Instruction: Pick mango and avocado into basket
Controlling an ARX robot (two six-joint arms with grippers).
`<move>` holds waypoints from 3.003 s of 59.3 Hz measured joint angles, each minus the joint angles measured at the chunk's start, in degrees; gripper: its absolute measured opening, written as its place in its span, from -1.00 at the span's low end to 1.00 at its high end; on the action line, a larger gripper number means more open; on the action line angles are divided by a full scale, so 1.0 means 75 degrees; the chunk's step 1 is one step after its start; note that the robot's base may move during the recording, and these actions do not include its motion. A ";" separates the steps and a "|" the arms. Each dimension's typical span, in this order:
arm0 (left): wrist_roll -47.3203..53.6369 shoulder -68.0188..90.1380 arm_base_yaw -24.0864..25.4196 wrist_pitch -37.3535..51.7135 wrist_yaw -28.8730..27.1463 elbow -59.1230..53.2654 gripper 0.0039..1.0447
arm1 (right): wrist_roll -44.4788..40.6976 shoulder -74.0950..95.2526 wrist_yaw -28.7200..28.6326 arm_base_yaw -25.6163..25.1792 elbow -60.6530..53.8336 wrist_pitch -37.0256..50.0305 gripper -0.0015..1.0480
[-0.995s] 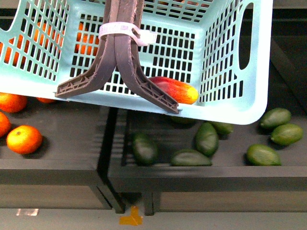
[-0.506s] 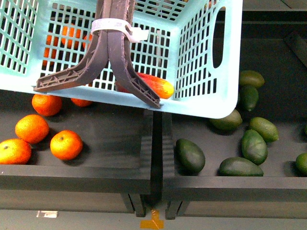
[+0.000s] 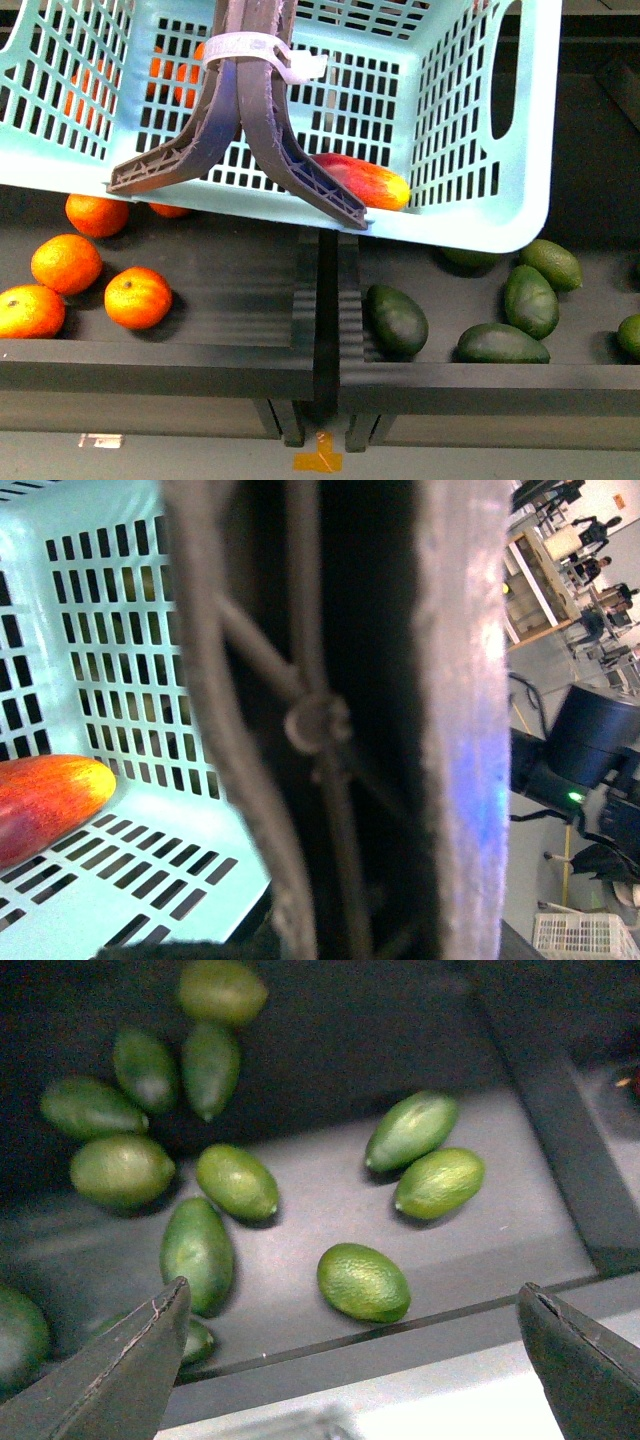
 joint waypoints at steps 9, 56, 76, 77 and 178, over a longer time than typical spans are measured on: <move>0.0006 0.0000 0.0017 0.0000 -0.0047 0.0000 -0.78 | -0.0603 0.2189 -0.0134 0.0233 0.1037 0.0102 0.83; 0.0003 0.0000 0.0015 0.0000 0.0003 0.0000 -0.78 | -0.0772 0.6977 -0.0752 0.0793 0.5727 -0.1241 0.83; 0.0003 0.0000 0.0015 0.0000 0.0017 0.0000 -0.78 | -0.0857 0.7775 -0.0752 0.0784 0.6560 -0.1419 0.83; 0.0003 0.0000 0.0015 0.0000 0.0015 0.0000 -0.78 | -0.0854 0.7793 -0.0755 0.0807 0.6577 -0.1416 0.83; 0.0003 0.0000 0.0015 0.0000 0.0012 0.0000 -0.78 | 0.4328 0.0341 -0.0358 0.4660 0.3899 -0.1128 0.33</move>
